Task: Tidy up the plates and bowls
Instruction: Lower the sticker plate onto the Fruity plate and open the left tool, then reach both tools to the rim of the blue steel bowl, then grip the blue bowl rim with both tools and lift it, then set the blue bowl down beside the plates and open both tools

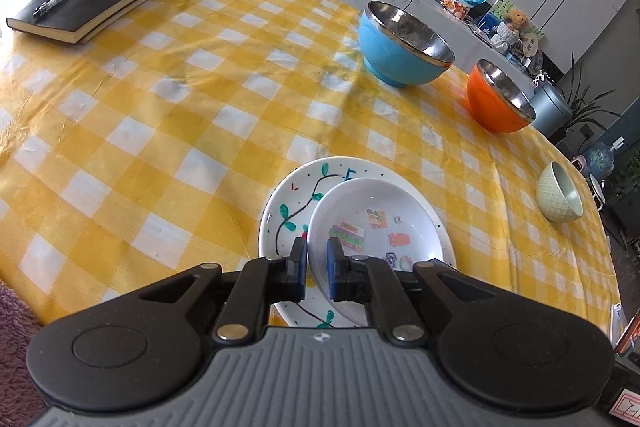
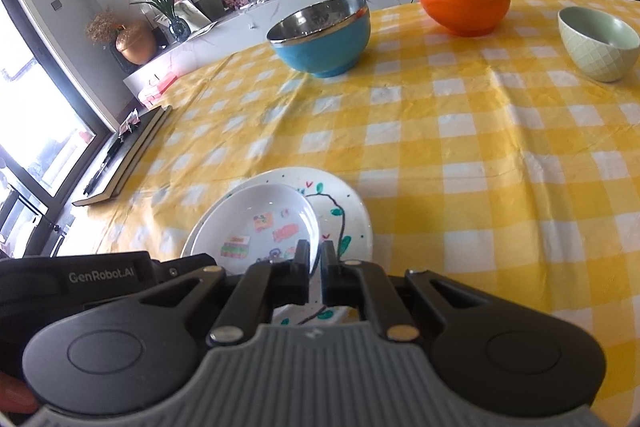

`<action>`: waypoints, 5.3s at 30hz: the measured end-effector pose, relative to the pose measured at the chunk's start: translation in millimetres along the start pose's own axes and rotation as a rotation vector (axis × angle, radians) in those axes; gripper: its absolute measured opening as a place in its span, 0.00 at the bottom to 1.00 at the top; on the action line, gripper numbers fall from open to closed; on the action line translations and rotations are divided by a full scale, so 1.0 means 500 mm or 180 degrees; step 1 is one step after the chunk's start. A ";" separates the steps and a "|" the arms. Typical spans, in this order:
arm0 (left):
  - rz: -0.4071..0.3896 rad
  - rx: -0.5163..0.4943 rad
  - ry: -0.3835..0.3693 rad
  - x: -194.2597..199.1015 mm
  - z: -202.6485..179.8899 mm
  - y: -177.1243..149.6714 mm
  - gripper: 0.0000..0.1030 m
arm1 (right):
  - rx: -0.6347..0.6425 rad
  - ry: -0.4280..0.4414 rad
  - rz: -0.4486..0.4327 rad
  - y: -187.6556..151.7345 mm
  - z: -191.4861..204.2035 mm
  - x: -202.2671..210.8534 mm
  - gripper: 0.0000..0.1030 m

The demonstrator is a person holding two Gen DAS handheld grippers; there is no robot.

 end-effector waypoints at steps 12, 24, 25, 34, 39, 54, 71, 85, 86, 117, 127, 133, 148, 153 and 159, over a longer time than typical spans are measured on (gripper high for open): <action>0.0045 -0.0047 0.0048 -0.002 -0.003 -0.001 0.16 | 0.0071 -0.0020 -0.0001 -0.001 0.005 -0.007 0.04; -0.0121 -0.0083 -0.0043 0.037 -0.007 0.007 0.45 | 0.0045 0.0129 -0.0160 0.005 0.006 0.016 0.21; -0.0155 -0.0099 -0.0053 0.043 -0.008 0.009 0.46 | 0.0055 0.0108 -0.0177 0.007 0.007 0.019 0.22; -0.0355 -0.0315 -0.0043 0.076 -0.039 0.049 0.49 | 0.0042 -0.0025 -0.0426 0.036 -0.017 0.062 0.29; -0.0425 -0.0486 -0.0069 0.081 -0.071 0.095 0.49 | -0.0033 -0.0127 -0.0563 0.078 -0.044 0.080 0.32; -0.0369 -0.0738 -0.0190 -0.016 -0.149 0.261 0.49 | 0.0016 -0.0358 -0.0794 0.252 -0.058 0.036 0.34; -0.0325 -0.0495 -0.0109 -0.207 -0.095 0.393 0.49 | -0.0214 -0.0245 -0.0573 0.389 -0.051 -0.163 0.34; -0.0157 -0.0355 -0.0018 -0.311 -0.062 0.420 0.30 | -0.0523 -0.0301 -0.0198 0.438 -0.033 -0.287 0.34; -0.0144 -0.0347 -0.0009 -0.313 -0.062 0.420 0.28 | -0.0548 -0.0295 -0.0169 0.438 -0.031 -0.292 0.33; -0.0292 -0.0272 0.0021 -0.060 -0.131 0.289 0.11 | -0.0601 -0.0158 -0.0219 0.330 -0.030 -0.040 0.12; -0.0311 -0.0241 -0.0189 0.026 -0.172 0.173 0.11 | -0.0653 -0.0118 -0.0326 0.239 -0.077 0.111 0.12; -0.0144 -0.0292 -0.0386 0.029 -0.198 0.099 0.12 | -0.0739 -0.0226 -0.0389 0.186 -0.133 0.180 0.12; 0.0319 -0.0307 -0.0544 0.008 -0.226 -0.002 0.13 | -0.0919 -0.0529 -0.0165 0.095 -0.223 0.232 0.10; 0.0492 -0.0225 -0.0554 -0.006 -0.220 -0.021 0.13 | -0.0935 -0.0613 -0.0114 0.082 -0.232 0.234 0.10; 0.0625 -0.0199 -0.0545 -0.019 -0.220 -0.036 0.14 | -0.1005 -0.0678 -0.0017 0.069 -0.249 0.216 0.09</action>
Point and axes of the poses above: each gripper's, at about its wrist camera, not at the fingertips, and x roughly against the way its jaws point, z to its left, y to its top, the point moved 2 cm from there along -x, roughly the way its jaws point, and after that the axes turned 10 degrees about -y, right-handed, at the moved point
